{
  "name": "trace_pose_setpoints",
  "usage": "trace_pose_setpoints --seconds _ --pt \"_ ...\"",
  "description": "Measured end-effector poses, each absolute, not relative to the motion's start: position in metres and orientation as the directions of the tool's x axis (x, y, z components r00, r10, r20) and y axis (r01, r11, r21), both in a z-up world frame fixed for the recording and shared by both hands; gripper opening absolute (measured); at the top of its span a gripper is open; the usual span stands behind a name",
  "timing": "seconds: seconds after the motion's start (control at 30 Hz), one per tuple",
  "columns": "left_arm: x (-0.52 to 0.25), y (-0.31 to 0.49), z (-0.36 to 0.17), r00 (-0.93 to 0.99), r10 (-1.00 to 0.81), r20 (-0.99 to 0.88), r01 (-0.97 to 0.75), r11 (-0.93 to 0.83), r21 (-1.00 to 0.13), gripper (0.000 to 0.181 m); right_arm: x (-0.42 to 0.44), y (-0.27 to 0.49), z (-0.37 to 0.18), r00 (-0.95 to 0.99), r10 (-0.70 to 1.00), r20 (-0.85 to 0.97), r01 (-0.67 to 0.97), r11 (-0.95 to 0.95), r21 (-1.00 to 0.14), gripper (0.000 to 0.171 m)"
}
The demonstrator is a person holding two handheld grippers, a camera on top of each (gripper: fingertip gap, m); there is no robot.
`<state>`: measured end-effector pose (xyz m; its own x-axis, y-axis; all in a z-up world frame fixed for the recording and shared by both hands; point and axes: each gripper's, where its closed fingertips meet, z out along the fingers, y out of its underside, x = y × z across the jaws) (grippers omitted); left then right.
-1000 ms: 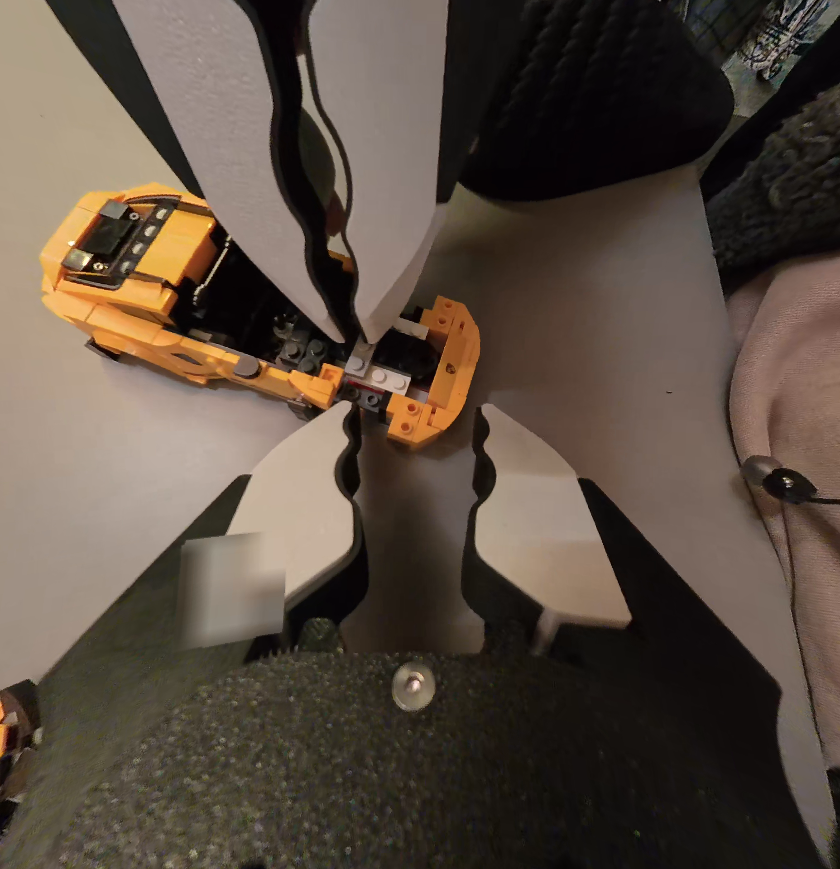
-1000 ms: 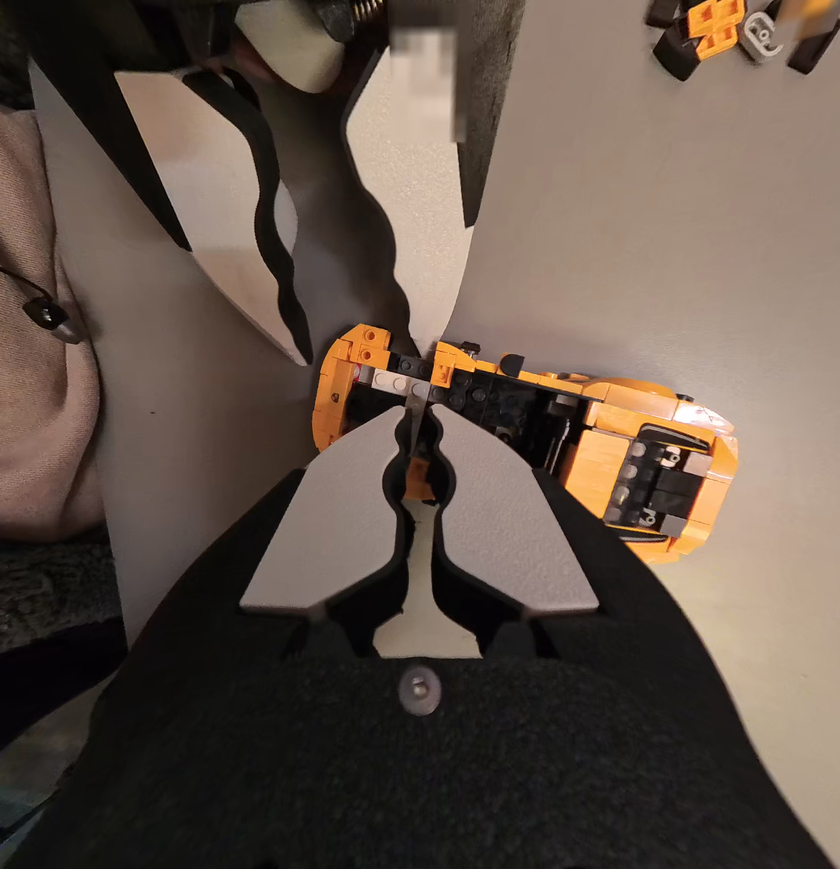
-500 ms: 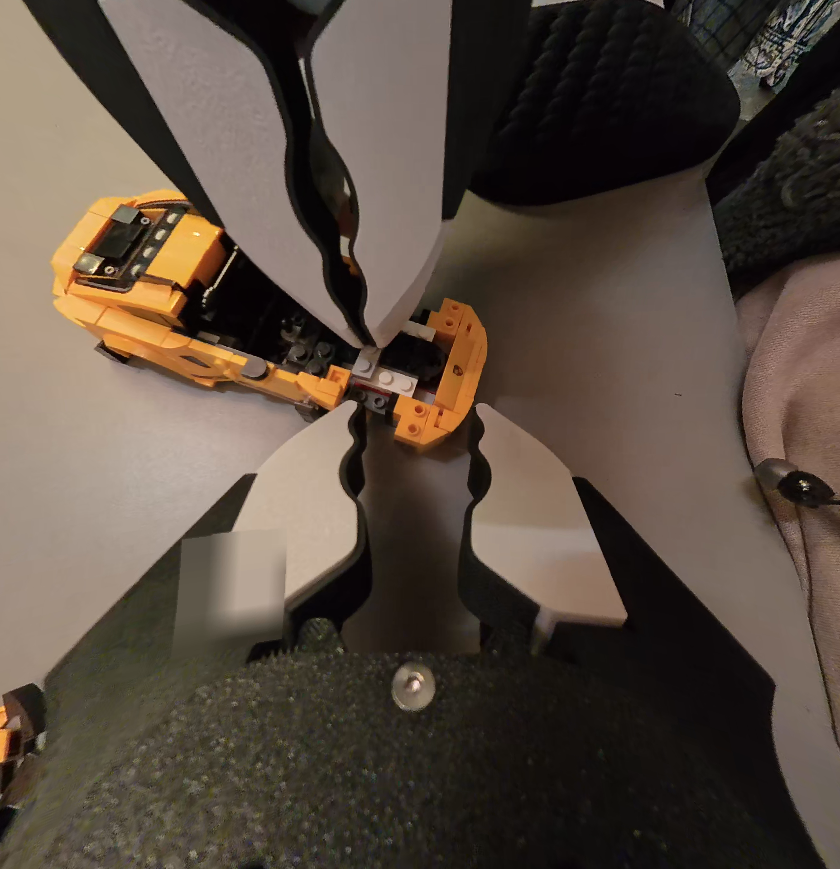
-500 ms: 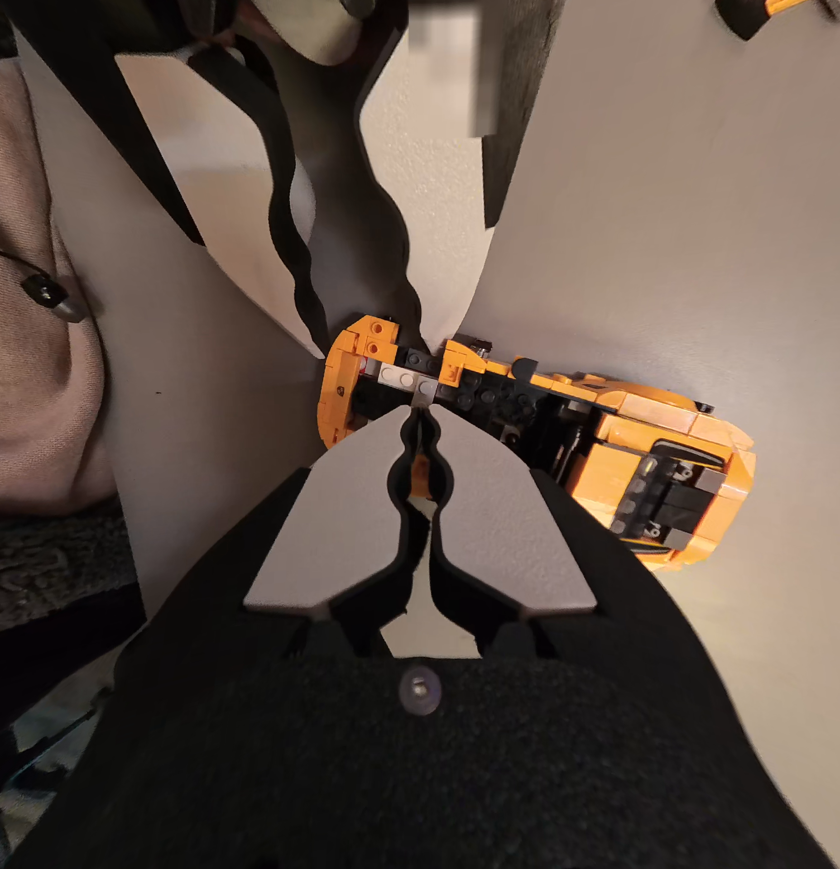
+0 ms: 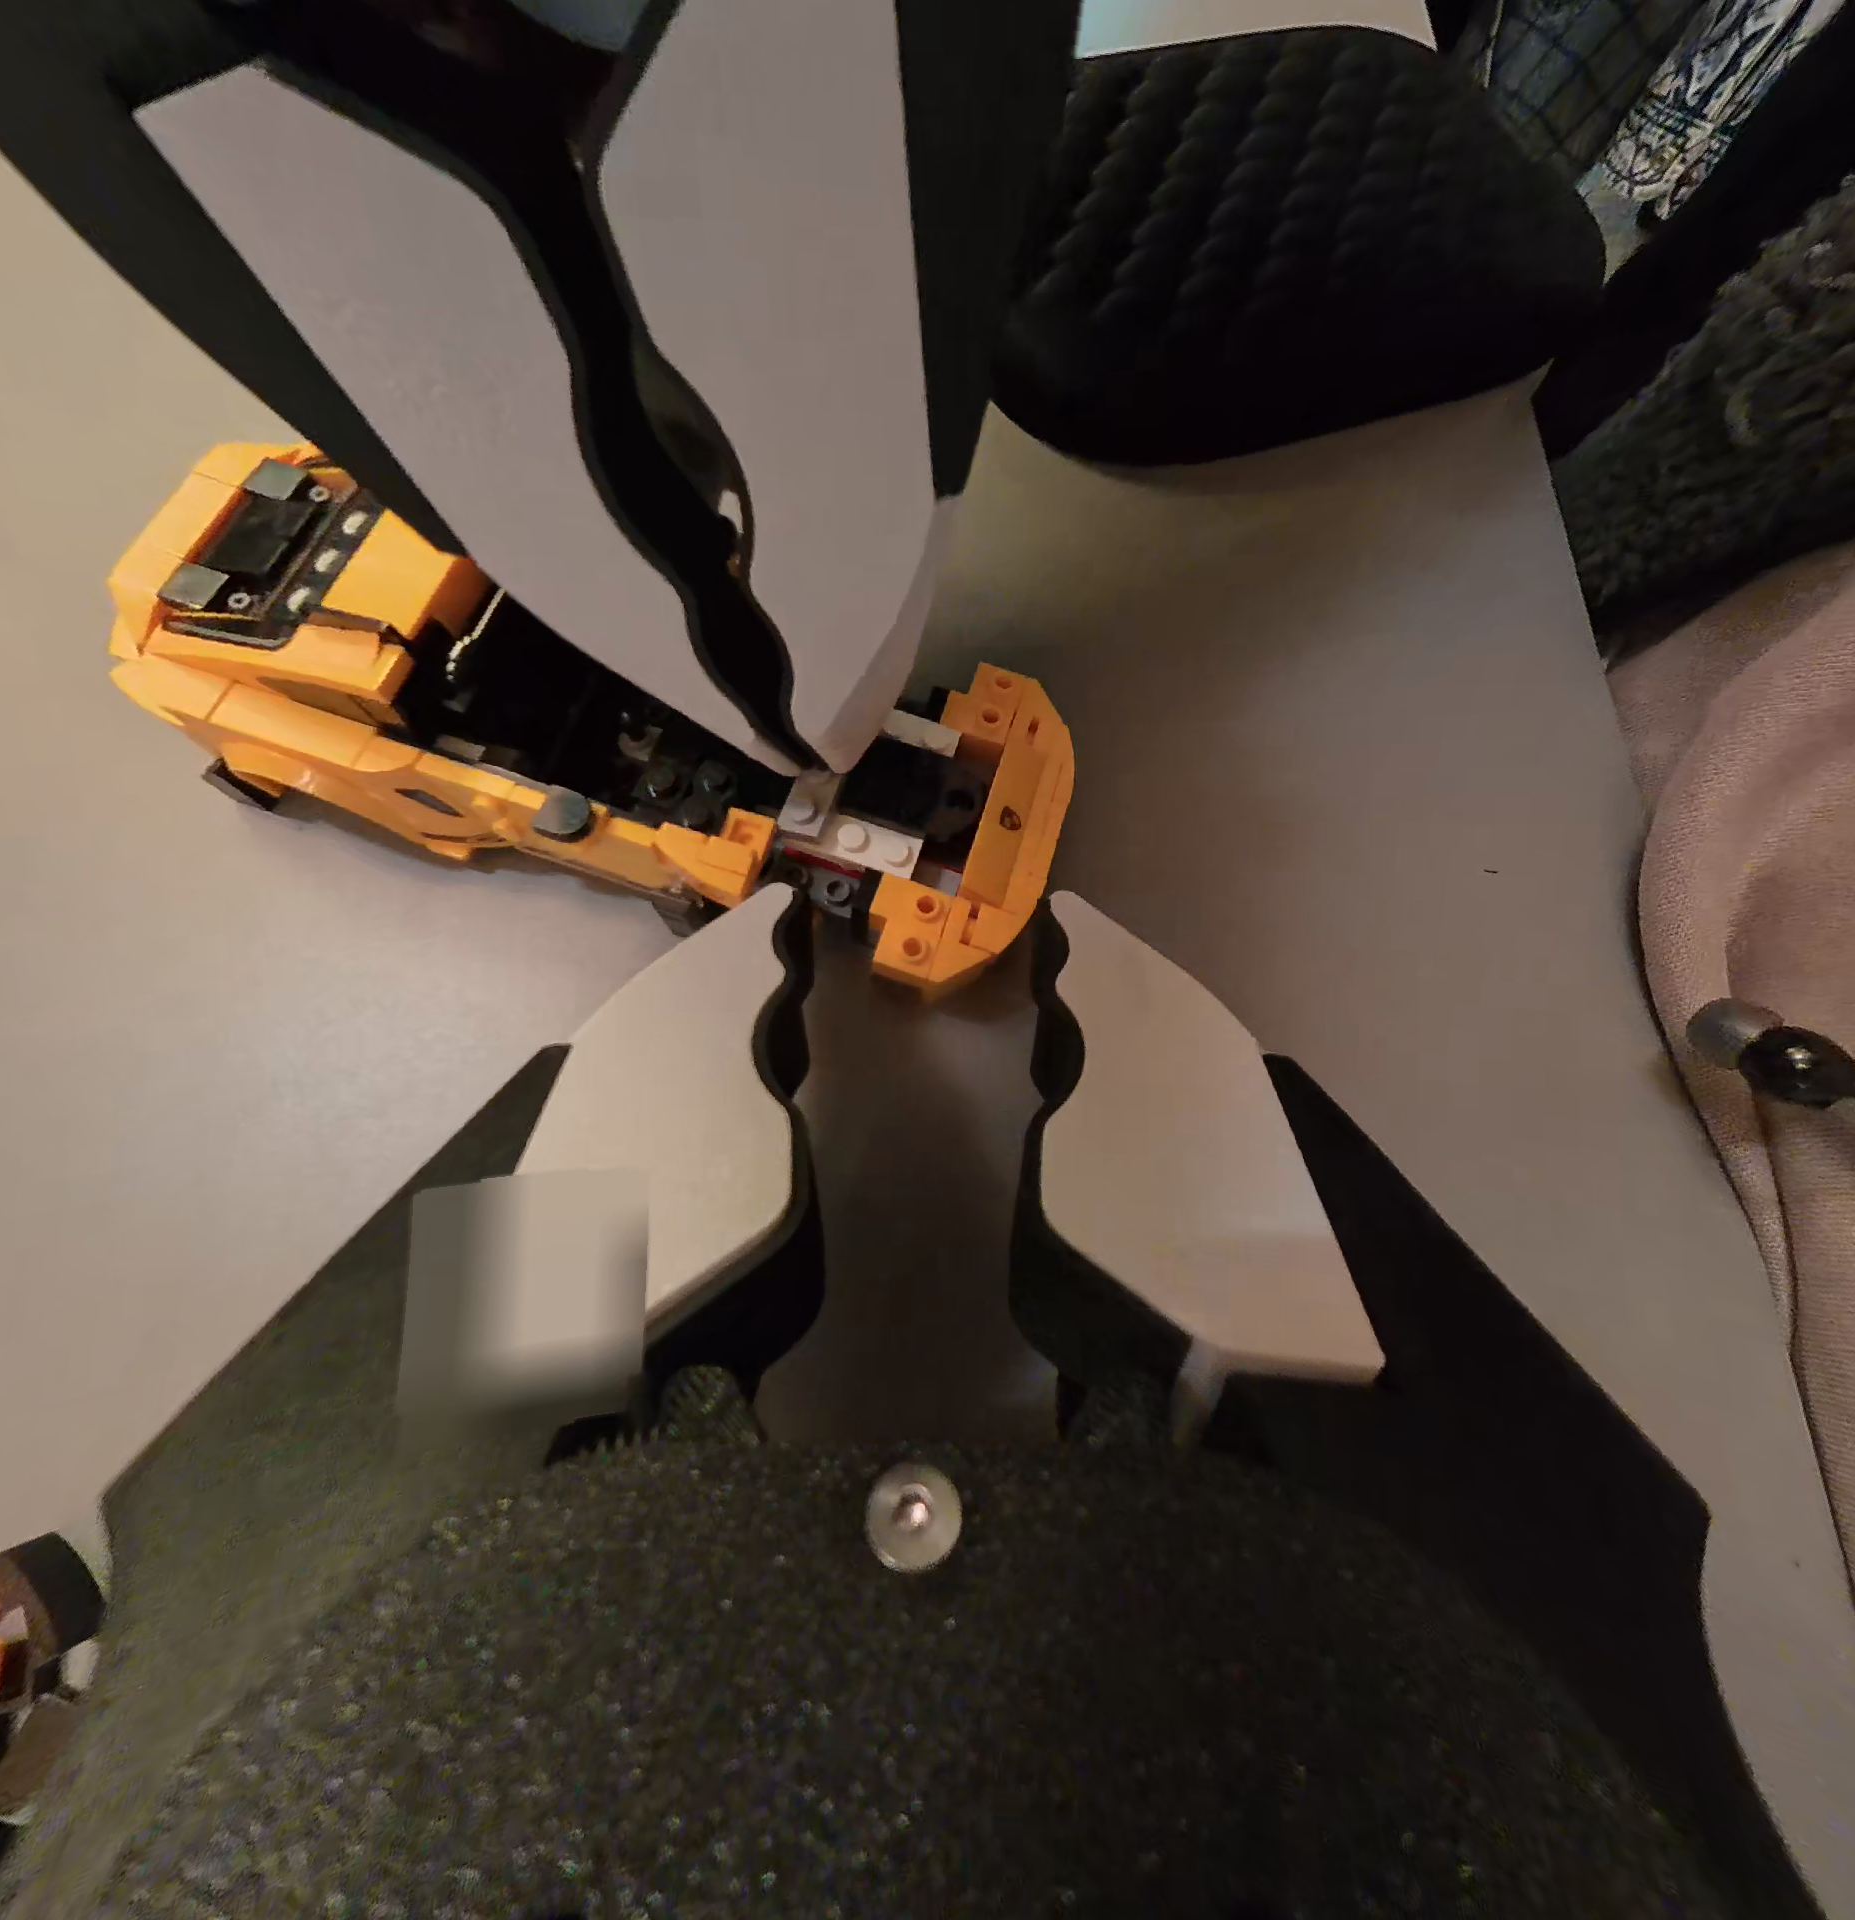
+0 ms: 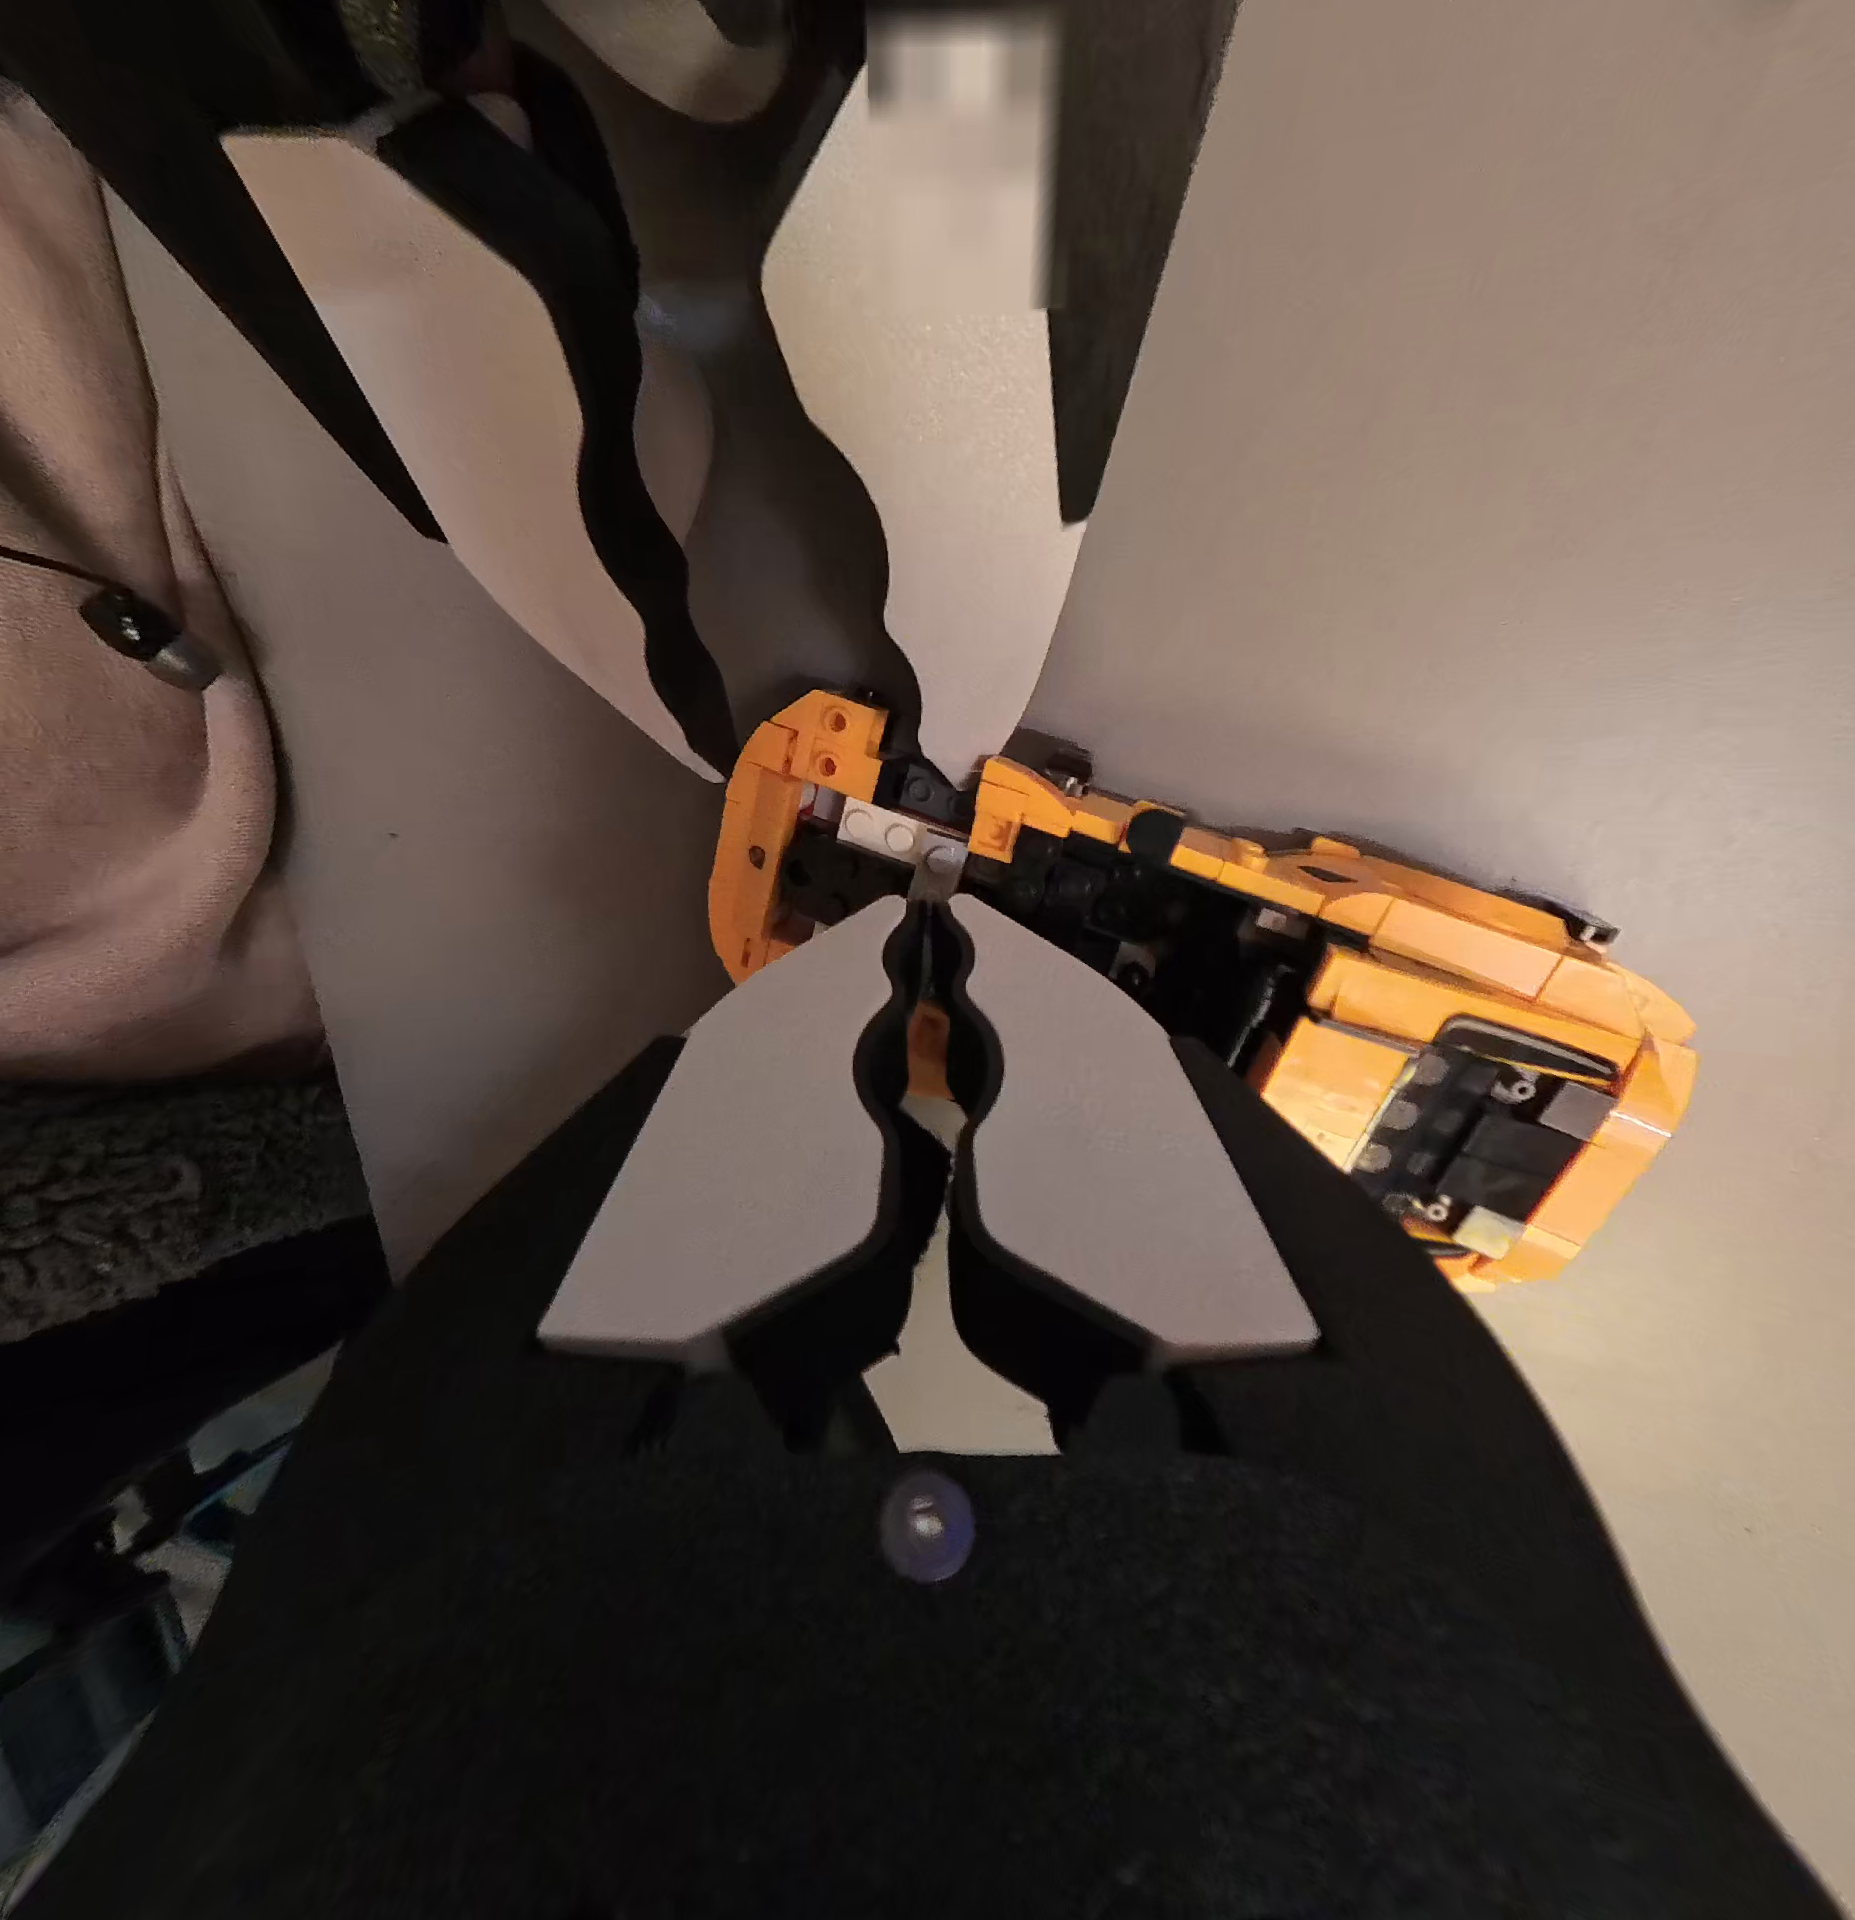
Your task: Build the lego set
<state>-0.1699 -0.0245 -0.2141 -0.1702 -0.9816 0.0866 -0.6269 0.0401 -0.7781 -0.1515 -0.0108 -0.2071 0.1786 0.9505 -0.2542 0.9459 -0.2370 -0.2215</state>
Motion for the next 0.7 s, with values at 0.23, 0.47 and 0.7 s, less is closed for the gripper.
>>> trace_pose_setpoints --seconds 0.23,0.47,0.7 --pt "-0.17 -0.024 -0.214 -0.173 -0.981 0.087 -0.622 0.041 -0.782 0.04 -0.152 -0.011 -0.207 0.147 0.968 -0.205 0.961 -0.189 -0.201 0.001" --pt "-0.17 -0.025 -0.214 -0.179 -0.981 0.076 -0.62 0.052 -0.783 0.04 -0.153 -0.012 -0.203 0.202 0.956 -0.214 0.917 -0.261 -0.301 0.005" --pt "-0.171 -0.024 -0.214 -0.181 -0.981 0.074 -0.62 0.055 -0.782 0.04 -0.153 -0.003 -0.199 0.246 0.941 -0.232 0.899 -0.311 -0.308 0.004"
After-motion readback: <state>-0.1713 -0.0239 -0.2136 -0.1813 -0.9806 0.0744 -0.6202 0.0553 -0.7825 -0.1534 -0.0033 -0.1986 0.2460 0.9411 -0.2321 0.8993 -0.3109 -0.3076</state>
